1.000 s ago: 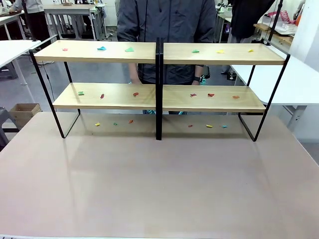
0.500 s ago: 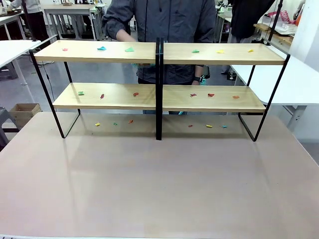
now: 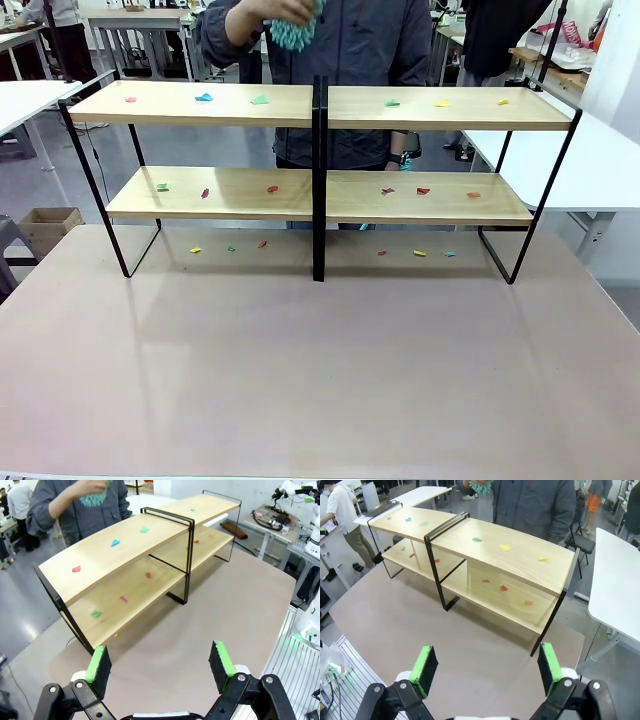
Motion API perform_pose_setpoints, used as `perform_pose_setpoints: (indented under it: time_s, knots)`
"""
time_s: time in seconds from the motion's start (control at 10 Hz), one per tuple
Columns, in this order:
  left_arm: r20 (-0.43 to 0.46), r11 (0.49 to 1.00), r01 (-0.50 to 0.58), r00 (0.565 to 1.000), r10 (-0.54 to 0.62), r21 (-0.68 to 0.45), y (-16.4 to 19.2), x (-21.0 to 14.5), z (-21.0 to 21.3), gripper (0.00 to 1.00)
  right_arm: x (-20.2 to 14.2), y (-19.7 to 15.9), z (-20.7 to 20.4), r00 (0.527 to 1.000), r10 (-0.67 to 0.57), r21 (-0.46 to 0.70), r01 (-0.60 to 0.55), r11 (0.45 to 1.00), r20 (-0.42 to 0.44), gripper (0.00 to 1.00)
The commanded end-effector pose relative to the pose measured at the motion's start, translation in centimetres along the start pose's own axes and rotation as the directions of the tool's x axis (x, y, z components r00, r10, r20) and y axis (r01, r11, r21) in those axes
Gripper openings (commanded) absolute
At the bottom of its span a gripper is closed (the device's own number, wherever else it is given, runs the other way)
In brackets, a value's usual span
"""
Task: Clean the shelves.
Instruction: Pick up the Duster when the human hands it over.
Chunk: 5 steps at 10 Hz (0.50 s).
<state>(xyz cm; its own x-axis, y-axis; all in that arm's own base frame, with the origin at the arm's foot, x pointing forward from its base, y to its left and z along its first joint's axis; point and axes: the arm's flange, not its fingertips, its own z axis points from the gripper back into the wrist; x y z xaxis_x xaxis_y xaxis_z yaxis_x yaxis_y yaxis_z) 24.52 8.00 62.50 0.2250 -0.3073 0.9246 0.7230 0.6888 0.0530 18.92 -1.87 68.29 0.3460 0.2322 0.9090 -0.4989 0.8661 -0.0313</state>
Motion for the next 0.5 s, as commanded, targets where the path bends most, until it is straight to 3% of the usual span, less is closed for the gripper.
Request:
perform_pose_setpoints:
  time_s: [0.0, 0.4]
  knots:
    - [0.006, 1.000, 0.005, 1.000, -0.005, -0.002, -0.15, 0.09, 0.19, 1.00, -0.01, 0.09, -0.10, 1.000, 0.008, -0.001, -0.008, 1.000, -0.006, 1.00]
    - [0.006, 1.000, 0.005, 1.000, -0.005, -0.002, -0.15, 0.09, 0.19, 1.00, -0.05, 0.15, -0.04, 1.000, -0.002, -0.007, 0.002, 1.000, -0.005, 1.00]
